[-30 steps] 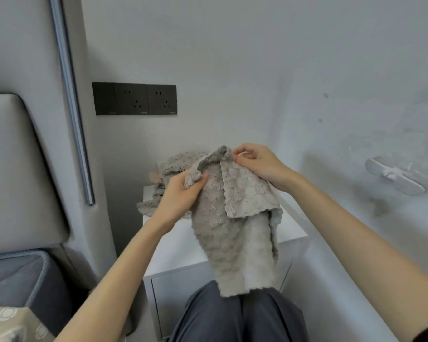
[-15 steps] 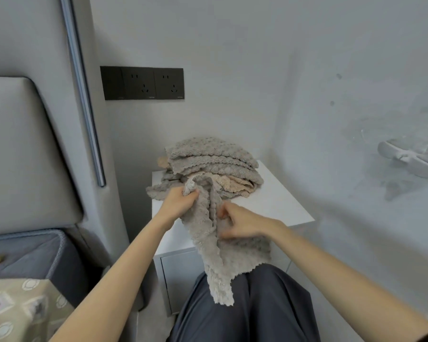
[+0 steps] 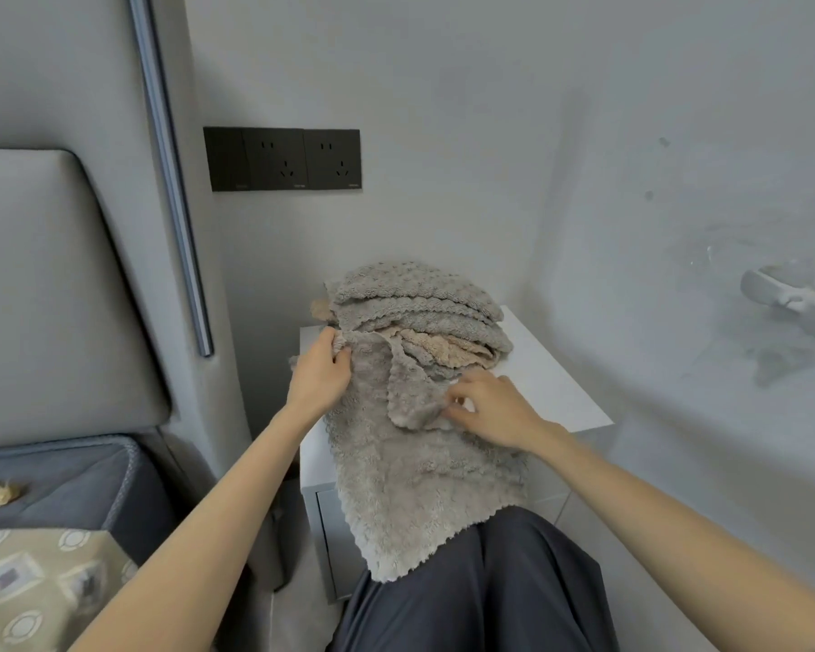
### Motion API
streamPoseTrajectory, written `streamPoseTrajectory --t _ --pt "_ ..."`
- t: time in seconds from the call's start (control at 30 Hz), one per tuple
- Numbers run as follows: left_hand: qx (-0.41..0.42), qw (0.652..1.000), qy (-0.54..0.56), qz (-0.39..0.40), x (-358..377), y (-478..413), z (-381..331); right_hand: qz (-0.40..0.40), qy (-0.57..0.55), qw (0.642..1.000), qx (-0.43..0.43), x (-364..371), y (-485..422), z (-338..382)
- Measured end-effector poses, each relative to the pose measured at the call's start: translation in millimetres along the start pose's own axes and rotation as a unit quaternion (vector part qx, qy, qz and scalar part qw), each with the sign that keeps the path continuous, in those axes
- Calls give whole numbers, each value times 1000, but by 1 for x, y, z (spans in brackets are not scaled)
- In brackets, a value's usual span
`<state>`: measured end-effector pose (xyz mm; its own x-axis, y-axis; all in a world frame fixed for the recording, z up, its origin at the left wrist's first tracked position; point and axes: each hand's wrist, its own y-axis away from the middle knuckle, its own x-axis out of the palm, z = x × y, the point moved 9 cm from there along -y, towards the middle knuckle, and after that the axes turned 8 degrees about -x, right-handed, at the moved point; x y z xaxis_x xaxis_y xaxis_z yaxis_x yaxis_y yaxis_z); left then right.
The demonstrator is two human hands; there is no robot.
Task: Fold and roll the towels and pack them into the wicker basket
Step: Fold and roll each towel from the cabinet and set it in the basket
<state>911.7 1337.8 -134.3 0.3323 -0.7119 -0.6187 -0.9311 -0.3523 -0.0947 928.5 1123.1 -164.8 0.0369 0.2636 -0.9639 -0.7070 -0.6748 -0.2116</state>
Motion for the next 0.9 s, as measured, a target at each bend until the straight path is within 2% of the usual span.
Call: streamPoseTrajectory --t 0.07,0.13,0.23,0.33,0.43,0.53,0.7,0.83,0.9 --pt "17 998 -39 -44 -11 -4 -5 -95 -47 992 73 -27 4 -18" --pt "23 993 -82 -83 -22 -7 -9 -174 -112 965 158 -54 13 -42" --pt "49 981 -143 -122 -36 -12 -21 -215 -187 930 231 -81 20 -67" --pt "77 966 -178 -169 -51 -18 -37 -228 -317 887 246 -91 19 -80" --pt "68 971 -166 -160 -54 -29 -44 -208 -429 832 285 -85 13 -90" --pt "53 980 -141 -131 -48 -38 -41 -177 -481 794 328 -68 10 -95" --pt "62 991 -49 -103 -37 -41 -32 -182 -564 723 356 -42 8 -103" --pt "62 995 19 -69 -25 -22 -19 -147 -537 743 370 -20 18 -108" --pt "58 996 41 -49 -20 -11 -10 -150 -548 728 383 -10 28 -109"
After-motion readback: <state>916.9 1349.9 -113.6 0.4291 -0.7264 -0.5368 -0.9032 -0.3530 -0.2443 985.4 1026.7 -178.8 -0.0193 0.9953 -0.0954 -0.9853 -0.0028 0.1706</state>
